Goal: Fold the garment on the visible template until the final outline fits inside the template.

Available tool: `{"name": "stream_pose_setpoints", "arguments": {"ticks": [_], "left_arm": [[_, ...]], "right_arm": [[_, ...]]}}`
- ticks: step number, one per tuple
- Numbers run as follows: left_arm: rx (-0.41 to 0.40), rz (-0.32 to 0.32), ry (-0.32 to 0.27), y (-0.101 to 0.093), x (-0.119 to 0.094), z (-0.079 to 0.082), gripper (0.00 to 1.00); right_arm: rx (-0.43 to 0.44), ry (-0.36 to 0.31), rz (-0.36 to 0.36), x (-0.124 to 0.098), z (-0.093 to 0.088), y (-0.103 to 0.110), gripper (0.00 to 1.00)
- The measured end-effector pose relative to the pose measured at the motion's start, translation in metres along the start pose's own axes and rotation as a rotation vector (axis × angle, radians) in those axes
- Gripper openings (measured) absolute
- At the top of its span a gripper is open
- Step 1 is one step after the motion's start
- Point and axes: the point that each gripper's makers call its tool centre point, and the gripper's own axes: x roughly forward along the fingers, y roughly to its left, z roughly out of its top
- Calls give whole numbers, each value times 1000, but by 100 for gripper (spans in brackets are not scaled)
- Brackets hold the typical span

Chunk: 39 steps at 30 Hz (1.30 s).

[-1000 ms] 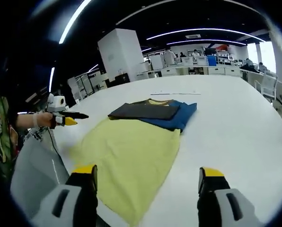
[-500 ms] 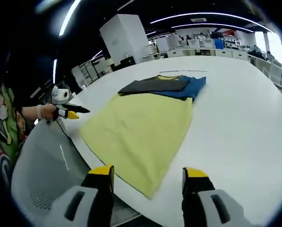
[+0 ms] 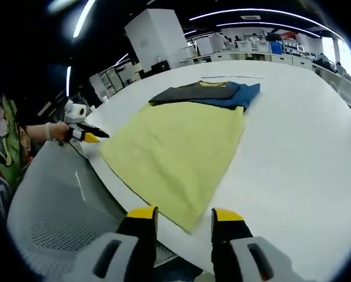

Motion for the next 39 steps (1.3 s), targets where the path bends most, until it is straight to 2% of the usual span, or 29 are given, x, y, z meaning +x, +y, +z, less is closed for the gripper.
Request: {"name": "stream_pose_setpoints", "arguments": {"ticks": [13, 18, 20, 22, 31, 34, 39], "left_arm": [[-19, -4, 60, 0, 1, -11, 20], [-24, 2, 93, 3, 4, -17, 7], [-37, 5, 109, 5, 4, -20, 2], [-85, 3, 102, 5, 3, -20, 2], [-127, -44, 85, -4, -3, -17, 1], [-111, -74, 117, -11, -5, -22, 1], [-99, -122, 206, -21, -9, -38, 0]], "right_arm": [[68, 16, 1, 4, -13, -2, 10], [106, 9, -7, 6, -13, -4, 0], [111, 7, 0, 7, -13, -3, 0], [115, 5, -1, 6, -12, -2, 0], [150, -11, 24, -6, -6, 0, 0], [155, 4, 37, -9, -8, 5, 0], [164, 36, 56, -15, -20, 9, 0]]}}
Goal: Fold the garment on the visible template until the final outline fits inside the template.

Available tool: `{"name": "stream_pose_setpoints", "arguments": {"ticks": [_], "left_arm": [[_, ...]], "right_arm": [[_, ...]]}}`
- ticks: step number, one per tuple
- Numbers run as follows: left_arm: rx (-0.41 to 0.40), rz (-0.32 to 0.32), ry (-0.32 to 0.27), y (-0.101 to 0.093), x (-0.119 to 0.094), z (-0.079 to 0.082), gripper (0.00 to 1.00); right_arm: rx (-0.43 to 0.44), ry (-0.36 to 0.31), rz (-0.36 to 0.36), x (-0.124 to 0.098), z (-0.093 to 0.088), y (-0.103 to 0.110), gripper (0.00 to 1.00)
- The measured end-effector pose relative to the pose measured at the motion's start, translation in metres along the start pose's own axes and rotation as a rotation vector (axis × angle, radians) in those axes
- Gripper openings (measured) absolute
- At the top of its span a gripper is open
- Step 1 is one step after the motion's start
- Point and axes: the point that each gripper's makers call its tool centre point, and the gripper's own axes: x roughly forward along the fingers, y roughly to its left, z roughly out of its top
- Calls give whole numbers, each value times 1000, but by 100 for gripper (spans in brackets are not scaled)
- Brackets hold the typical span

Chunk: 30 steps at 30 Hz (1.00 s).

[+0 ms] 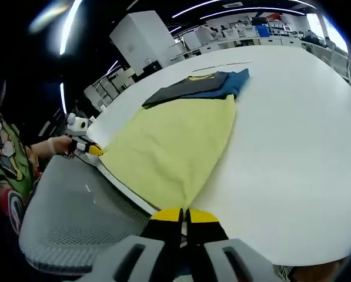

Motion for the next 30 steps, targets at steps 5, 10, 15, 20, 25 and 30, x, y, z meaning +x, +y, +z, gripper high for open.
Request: {"name": "stream_pose_setpoints", "arguments": {"ticks": [5, 10, 15, 20, 25, 30], "left_arm": [[-1, -29, 58, -6, 3, -13, 0], [10, -41, 98, -8, 4, -21, 0], [8, -44, 82, -10, 0, -15, 0], [-33, -65, -60, -16, -12, 14, 0], [-71, -81, -196, -19, -28, 46, 0], [-102, -106, -350, -18, -46, 90, 0]], "right_arm": [[40, 30, 5, -2, -13, 1, 0], [60, 39, 9, -4, -16, 2, 0], [91, 19, 13, -7, -7, 3, 0], [195, -49, 53, -14, 17, 7, 0], [228, -135, 75, -25, 47, 7, 0], [249, -225, 94, -33, 84, 7, 0]]}}
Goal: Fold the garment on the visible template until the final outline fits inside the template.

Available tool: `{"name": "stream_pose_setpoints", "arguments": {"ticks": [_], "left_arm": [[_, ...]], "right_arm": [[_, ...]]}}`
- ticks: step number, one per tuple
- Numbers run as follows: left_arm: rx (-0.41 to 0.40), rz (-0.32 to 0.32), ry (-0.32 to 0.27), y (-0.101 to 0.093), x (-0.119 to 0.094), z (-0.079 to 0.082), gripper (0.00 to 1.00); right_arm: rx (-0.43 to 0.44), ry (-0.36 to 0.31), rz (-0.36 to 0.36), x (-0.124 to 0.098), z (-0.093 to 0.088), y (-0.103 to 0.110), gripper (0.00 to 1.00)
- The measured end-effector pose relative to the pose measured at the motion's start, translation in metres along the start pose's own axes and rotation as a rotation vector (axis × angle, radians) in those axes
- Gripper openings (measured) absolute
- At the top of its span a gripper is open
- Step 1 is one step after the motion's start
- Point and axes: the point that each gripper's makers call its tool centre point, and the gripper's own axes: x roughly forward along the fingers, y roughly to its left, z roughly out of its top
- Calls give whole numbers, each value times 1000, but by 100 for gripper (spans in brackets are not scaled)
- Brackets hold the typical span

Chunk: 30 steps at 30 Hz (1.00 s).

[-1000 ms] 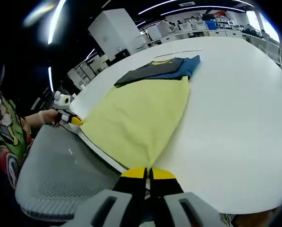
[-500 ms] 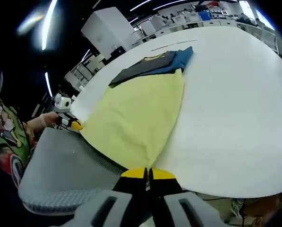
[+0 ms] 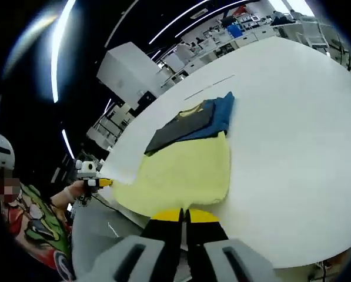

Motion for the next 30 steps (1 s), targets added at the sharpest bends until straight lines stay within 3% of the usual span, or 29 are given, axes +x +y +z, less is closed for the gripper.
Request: {"name": "stream_pose_setpoints", "arguments": {"ticks": [5, 12, 17, 30], "left_arm": [[1, -19, -143, 0, 5, 49, 0], [42, -30, -232, 9, 13, 97, 0], [45, -20, -265, 23, 20, 121, 0], [48, 71, -284, 66, 51, 168, 0]], "right_arm": [[8, -62, 25, 4, 37, 7, 0], [-45, -108, 45, 16, 88, 13, 0], [-70, -131, 39, 34, 124, 8, 0], [-104, -136, 8, 73, 176, -16, 0]]}}
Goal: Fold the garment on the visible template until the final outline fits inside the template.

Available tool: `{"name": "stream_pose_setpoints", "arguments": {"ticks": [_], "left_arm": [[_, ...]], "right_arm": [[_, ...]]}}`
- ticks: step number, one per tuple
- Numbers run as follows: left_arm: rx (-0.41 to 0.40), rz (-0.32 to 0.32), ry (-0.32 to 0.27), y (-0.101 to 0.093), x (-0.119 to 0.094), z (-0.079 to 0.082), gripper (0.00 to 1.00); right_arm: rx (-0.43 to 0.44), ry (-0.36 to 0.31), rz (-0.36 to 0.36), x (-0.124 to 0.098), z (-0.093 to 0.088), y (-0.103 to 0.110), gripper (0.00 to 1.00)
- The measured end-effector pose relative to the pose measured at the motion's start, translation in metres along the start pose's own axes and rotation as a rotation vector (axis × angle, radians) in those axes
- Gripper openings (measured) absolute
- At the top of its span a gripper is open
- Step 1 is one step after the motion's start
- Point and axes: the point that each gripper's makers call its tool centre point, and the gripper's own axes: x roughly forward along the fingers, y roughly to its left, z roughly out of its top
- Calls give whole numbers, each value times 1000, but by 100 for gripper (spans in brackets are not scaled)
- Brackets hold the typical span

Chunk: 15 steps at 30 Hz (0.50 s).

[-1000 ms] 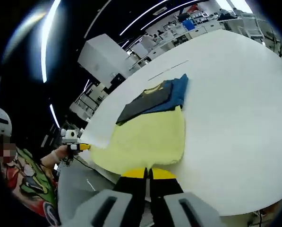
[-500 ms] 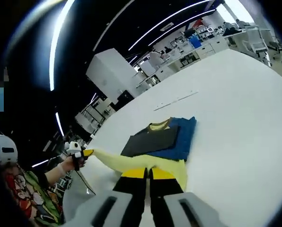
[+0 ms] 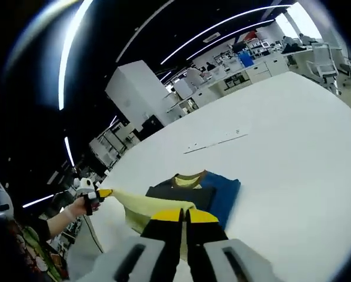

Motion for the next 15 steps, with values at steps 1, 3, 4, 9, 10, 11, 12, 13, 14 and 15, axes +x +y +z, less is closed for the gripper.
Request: {"name": "stream_pose_setpoints", "arguments": {"ticks": [1, 3, 4, 9, 10, 11, 12, 13, 14, 15], "left_arm": [[-6, -1, -3, 2, 3, 1, 0], [-6, 14, -1, 10, 11, 4, 0], [-5, 19, 2, 12, 15, 4, 0], [-21, 41, 1, 25, 28, 8, 0], [-27, 51, 1, 27, 31, 8, 0], [-30, 55, -2, 28, 33, 8, 0], [-35, 61, -4, 31, 35, 8, 0], [-44, 70, -1, 35, 38, 8, 0], [-46, 74, 0, 37, 40, 8, 0], [-49, 82, 0, 41, 42, 7, 0]], "right_arm": [[0, 1, -5, 3, 2, -3, 0], [-11, 8, -13, 11, 6, -8, 0], [-7, 10, -22, 15, 9, -12, 0], [-8, 10, -32, 33, 24, -26, 0], [-7, 8, -32, 35, 26, -28, 0], [0, 7, -33, 39, 28, -31, 0], [-1, 7, -35, 42, 29, -34, 0], [-2, 9, -38, 45, 29, -35, 0], [-3, 10, -41, 48, 30, -38, 0], [-4, 10, -43, 51, 30, -40, 0]]}}
